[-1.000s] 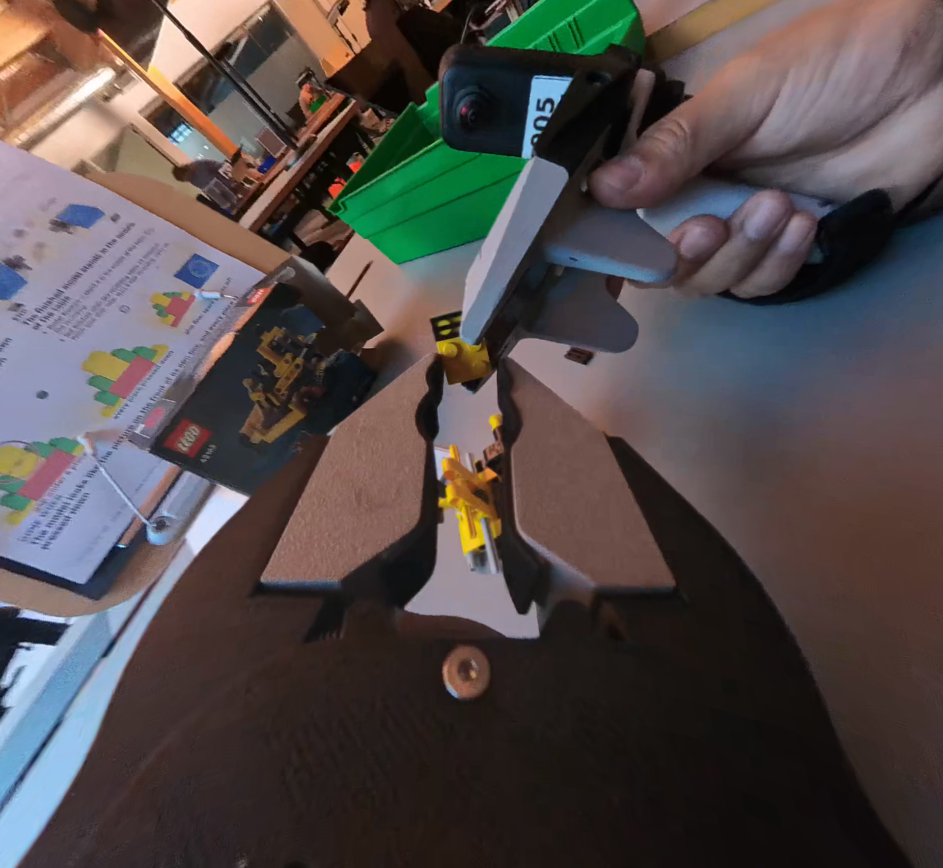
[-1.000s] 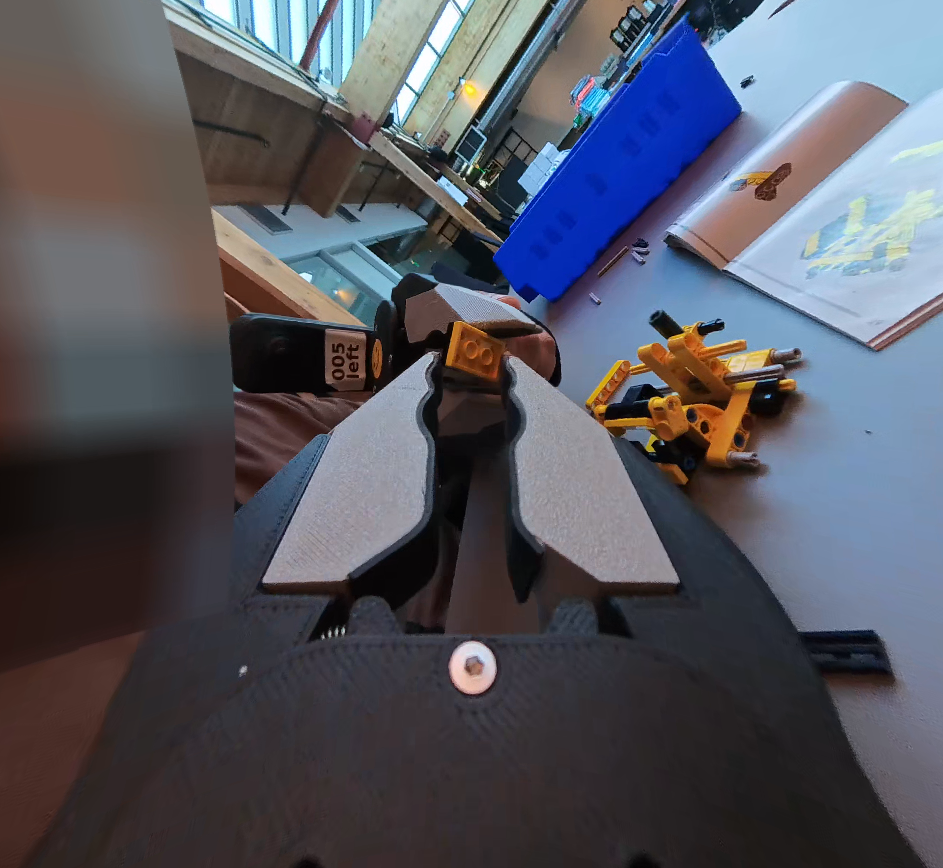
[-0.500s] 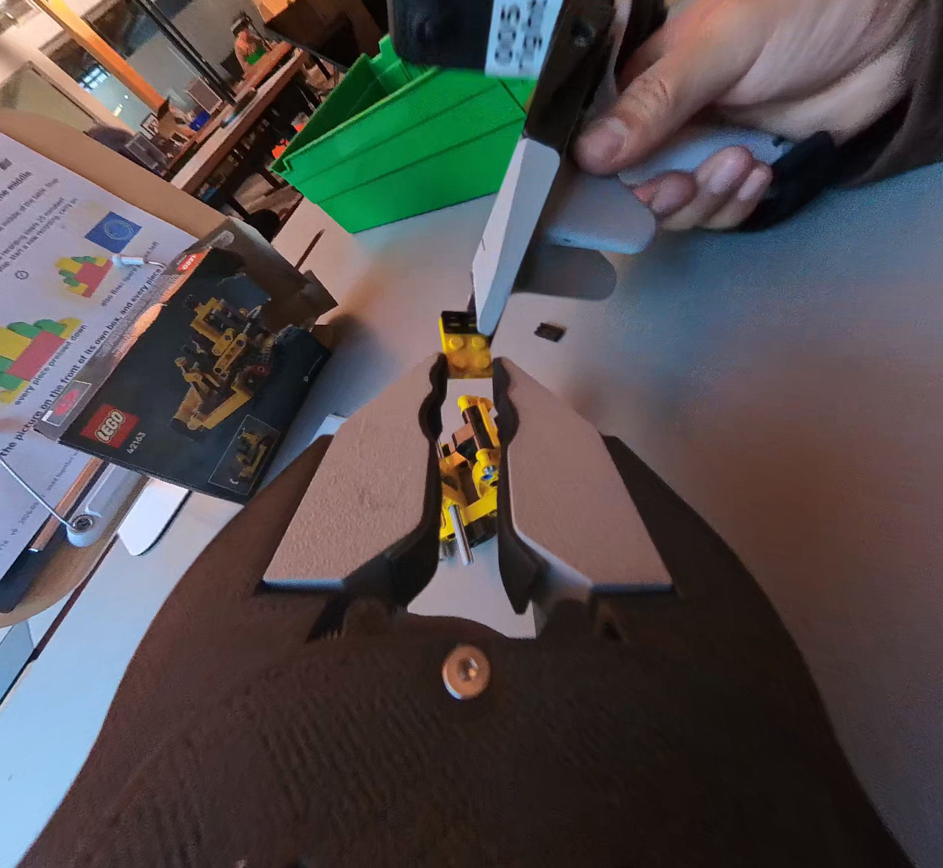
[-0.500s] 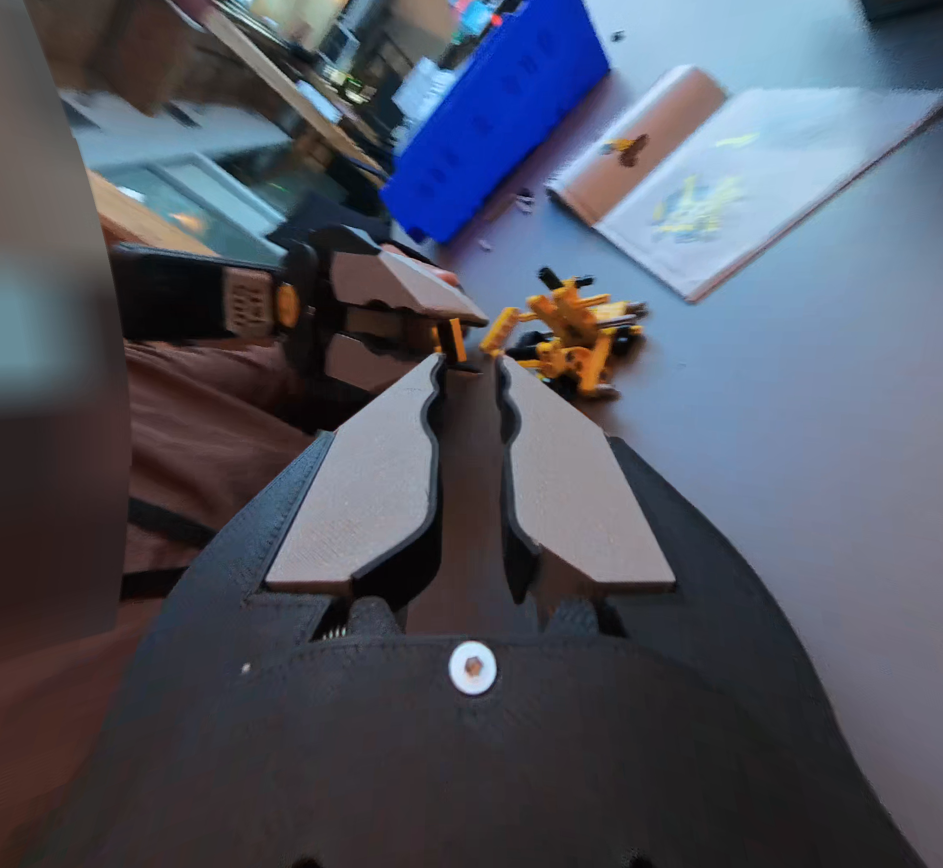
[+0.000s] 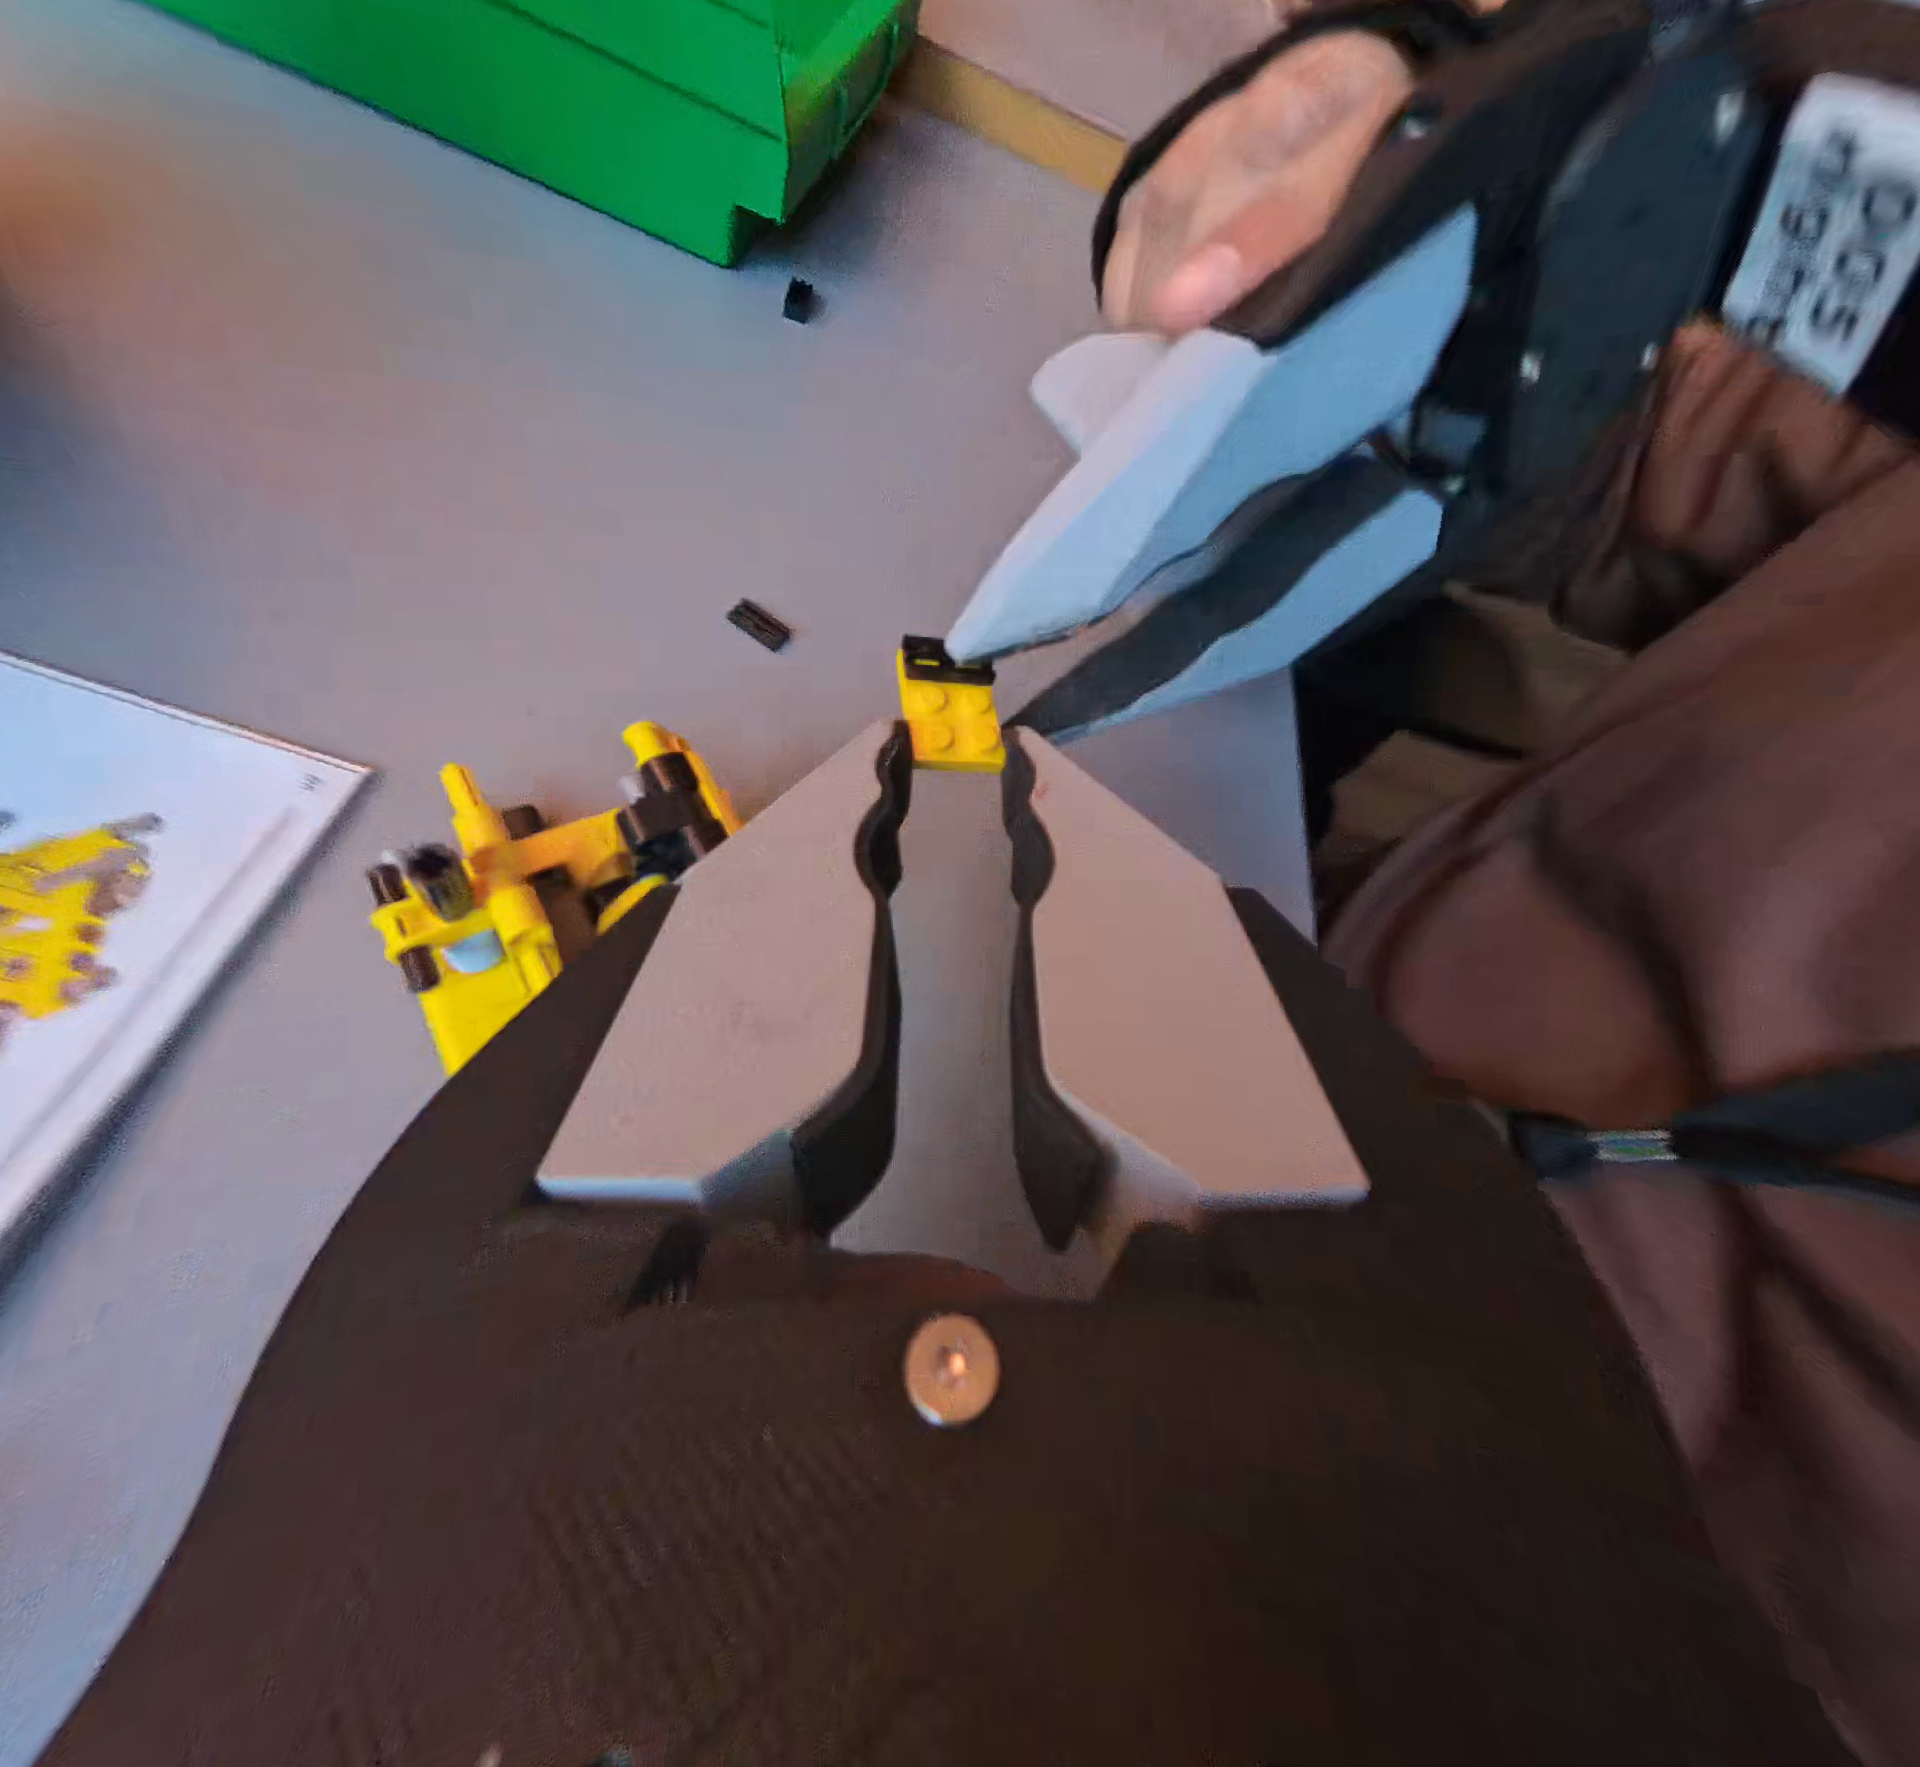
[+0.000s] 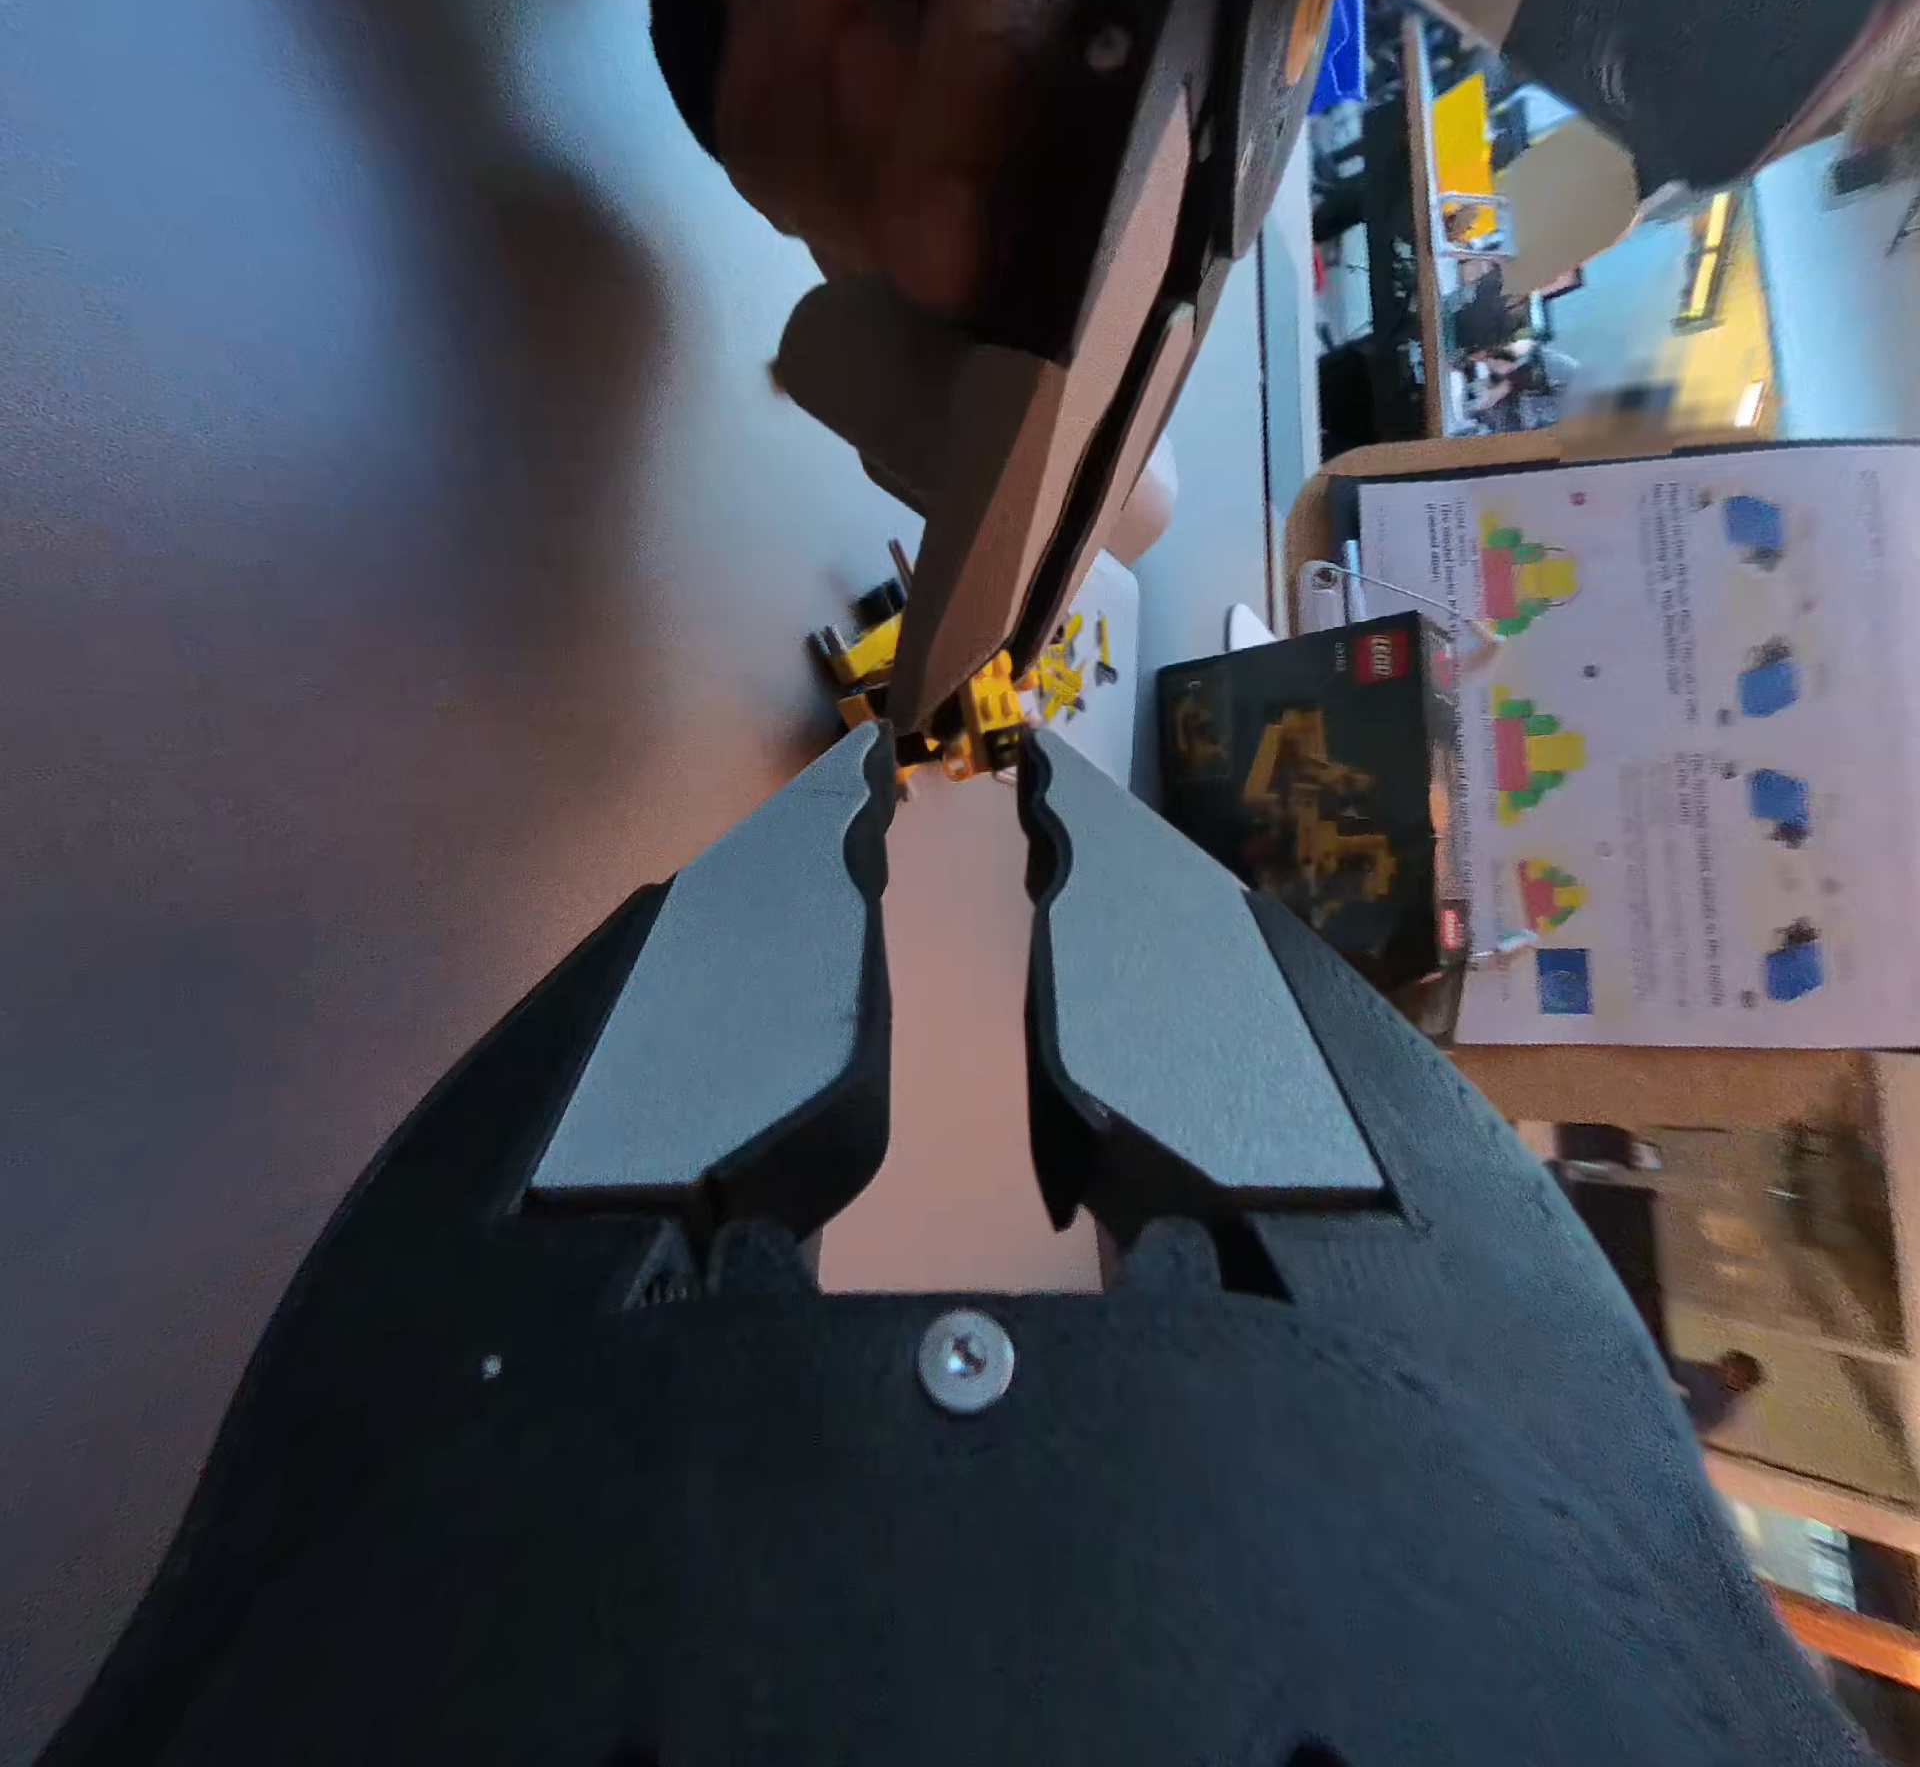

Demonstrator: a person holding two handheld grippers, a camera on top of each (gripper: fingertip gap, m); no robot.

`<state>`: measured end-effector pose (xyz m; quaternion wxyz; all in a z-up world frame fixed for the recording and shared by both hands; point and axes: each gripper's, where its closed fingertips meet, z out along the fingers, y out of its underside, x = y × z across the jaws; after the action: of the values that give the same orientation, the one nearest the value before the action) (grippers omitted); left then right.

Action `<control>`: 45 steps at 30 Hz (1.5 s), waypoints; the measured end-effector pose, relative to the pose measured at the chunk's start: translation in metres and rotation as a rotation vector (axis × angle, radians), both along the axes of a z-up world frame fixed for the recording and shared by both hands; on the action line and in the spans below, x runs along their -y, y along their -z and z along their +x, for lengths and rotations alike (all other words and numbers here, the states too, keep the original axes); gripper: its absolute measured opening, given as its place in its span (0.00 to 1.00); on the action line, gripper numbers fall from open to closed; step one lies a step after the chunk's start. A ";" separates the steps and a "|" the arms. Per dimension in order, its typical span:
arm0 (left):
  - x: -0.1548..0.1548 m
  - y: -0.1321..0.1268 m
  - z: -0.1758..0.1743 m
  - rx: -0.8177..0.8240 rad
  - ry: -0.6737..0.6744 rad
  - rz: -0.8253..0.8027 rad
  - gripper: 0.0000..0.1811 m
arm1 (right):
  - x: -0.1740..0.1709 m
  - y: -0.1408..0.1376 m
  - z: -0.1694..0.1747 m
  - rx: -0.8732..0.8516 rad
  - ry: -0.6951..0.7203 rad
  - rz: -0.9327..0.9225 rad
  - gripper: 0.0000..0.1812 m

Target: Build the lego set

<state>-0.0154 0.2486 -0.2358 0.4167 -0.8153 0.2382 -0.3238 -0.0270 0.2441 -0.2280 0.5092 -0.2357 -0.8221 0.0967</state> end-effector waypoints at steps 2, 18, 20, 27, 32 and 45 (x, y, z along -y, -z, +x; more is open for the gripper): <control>0.002 0.004 -0.002 0.007 -0.015 -0.036 0.08 | -0.003 0.003 -0.003 -0.016 0.024 0.081 0.11; 0.026 -0.015 -0.001 0.166 0.004 -0.070 0.12 | -0.015 -0.011 0.000 -0.211 -0.010 0.313 0.02; 0.023 -0.019 -0.023 0.008 -0.094 0.107 0.13 | -0.030 -0.009 0.001 -0.221 -0.003 0.310 0.01; -0.006 0.027 -0.048 -0.985 -0.080 0.504 0.22 | -0.048 0.009 -0.016 -0.184 -0.047 0.240 0.02; -0.021 0.027 -0.050 -1.010 -0.117 0.519 0.17 | -0.041 0.009 -0.017 -0.206 -0.102 0.226 0.02; -0.023 0.032 -0.053 -0.990 -0.010 0.405 0.17 | -0.042 0.019 -0.020 -0.229 -0.114 0.228 0.02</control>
<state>-0.0681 0.2712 -0.2673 0.4047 -0.7750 0.4603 0.1539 -0.0475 0.2863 -0.2472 0.6168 -0.1170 -0.7762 0.0578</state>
